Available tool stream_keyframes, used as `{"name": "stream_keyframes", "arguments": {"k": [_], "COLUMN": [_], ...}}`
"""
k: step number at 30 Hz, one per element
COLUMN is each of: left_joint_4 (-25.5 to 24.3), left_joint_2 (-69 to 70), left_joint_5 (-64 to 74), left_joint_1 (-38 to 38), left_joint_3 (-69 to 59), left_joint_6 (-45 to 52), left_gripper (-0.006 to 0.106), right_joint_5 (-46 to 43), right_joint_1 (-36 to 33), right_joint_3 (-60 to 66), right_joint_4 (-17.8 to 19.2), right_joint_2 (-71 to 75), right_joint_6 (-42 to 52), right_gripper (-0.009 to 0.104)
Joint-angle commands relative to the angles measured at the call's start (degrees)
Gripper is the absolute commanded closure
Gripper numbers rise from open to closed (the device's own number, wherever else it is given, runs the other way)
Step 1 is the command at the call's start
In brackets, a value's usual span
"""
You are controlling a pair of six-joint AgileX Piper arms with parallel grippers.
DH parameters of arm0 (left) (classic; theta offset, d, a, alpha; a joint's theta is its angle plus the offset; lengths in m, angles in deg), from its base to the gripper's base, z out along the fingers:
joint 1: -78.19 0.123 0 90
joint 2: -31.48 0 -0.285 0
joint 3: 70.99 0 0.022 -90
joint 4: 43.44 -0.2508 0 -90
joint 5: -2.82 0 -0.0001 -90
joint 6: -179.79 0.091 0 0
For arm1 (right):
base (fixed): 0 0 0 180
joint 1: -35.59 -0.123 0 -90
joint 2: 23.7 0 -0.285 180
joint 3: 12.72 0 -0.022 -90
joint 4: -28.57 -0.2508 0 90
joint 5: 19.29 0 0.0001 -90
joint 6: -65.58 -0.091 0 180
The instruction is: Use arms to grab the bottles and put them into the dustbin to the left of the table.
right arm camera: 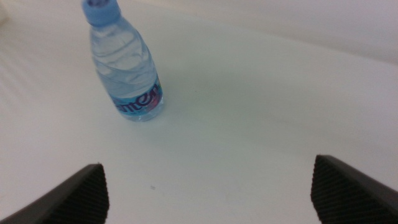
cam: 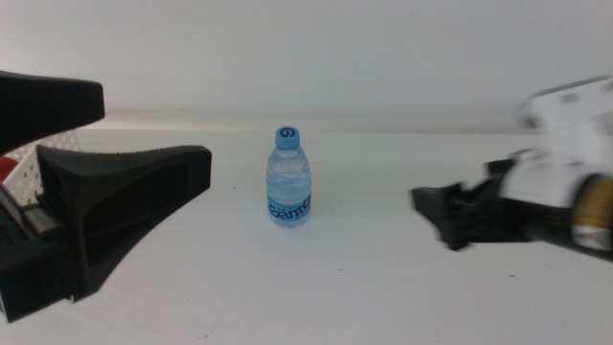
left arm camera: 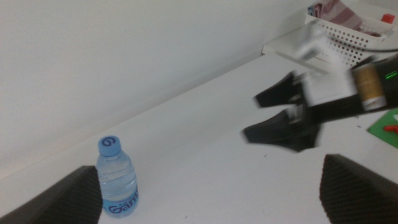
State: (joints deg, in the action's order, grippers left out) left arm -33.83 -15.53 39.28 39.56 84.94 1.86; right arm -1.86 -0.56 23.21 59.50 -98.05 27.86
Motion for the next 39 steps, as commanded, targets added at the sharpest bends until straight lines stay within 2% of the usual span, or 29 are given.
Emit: {"name": "stream_keyframes", "arguments": {"k": [1, 3, 4, 5, 7, 13, 20, 22, 26, 30, 34, 39], "left_joint_4": [0.25, 0.25, 0.25, 0.25, 0.25, 0.25, 0.25, 0.25, 0.25, 0.25, 0.25, 0.25], "left_joint_2": [0.21, 0.21, 0.21, 0.21, 0.21, 0.21, 0.21, 0.21, 0.21, 0.21, 0.21, 0.21], "left_joint_5": [-1.05, -1.05, -1.05, -1.05, -1.05, -1.05, -1.05, -1.05, -1.05, -1.05, -1.05, -1.05], "left_joint_1": [-0.42, -0.42, -0.42, -0.42, -0.42, -0.42, -0.42, -0.42, -0.42, -0.42, -0.42, -0.42], "left_joint_3": [-0.32, -0.32, -0.32, -0.32, -0.32, -0.32, -0.32, -0.32, -0.32, -0.32, -0.32, -0.32], "left_joint_6": [-0.04, -0.04, -0.04, -0.04, -0.04, -0.04, -0.04, -0.04, -0.04, -0.04, -0.04, -0.04], "left_gripper": [0.007, 0.007, 0.007, 0.007, 0.007, 0.007, 0.007, 0.007, 0.007, 0.007, 0.007, 0.007], "right_joint_5": [8.01, 11.99, 14.43, 17.53, 21.43, 37.13, 53.31, 54.30, 55.10, 55.45, 55.35, 55.35], "right_joint_1": [-0.94, -0.94, -0.94, -0.94, -0.94, -0.94, -0.26, -0.26, -0.26, -0.26, -0.37, -0.37], "right_joint_3": [-0.78, -1.43, -2.00, -2.87, -4.64, -13.52, -30.09, -31.51, -31.39, -31.39, -31.39, -31.39], "right_joint_4": [-9.17, -16.71, -18.99, -20.97, -22.41, -23.09, -25.17, -25.06, -27.51, -27.59, -24.61, -24.56], "right_joint_2": [6.79, 10.43, 11.97, 13.38, 14.89, 15.94, 16.35, 17.50, 19.74, 19.99, 19.99, 19.99], "right_joint_6": [10.42, 16.51, 18.69, 20.35, 21.90, 26.32, 33.65, 35.69, 36.78, 37.72, 37.72, 37.72], "right_gripper": [0.009, 0.009, 0.009, 0.009, 0.009, 0.009, 0.010, 0.010, 0.010, 0.010, 0.010, 0.010]}}
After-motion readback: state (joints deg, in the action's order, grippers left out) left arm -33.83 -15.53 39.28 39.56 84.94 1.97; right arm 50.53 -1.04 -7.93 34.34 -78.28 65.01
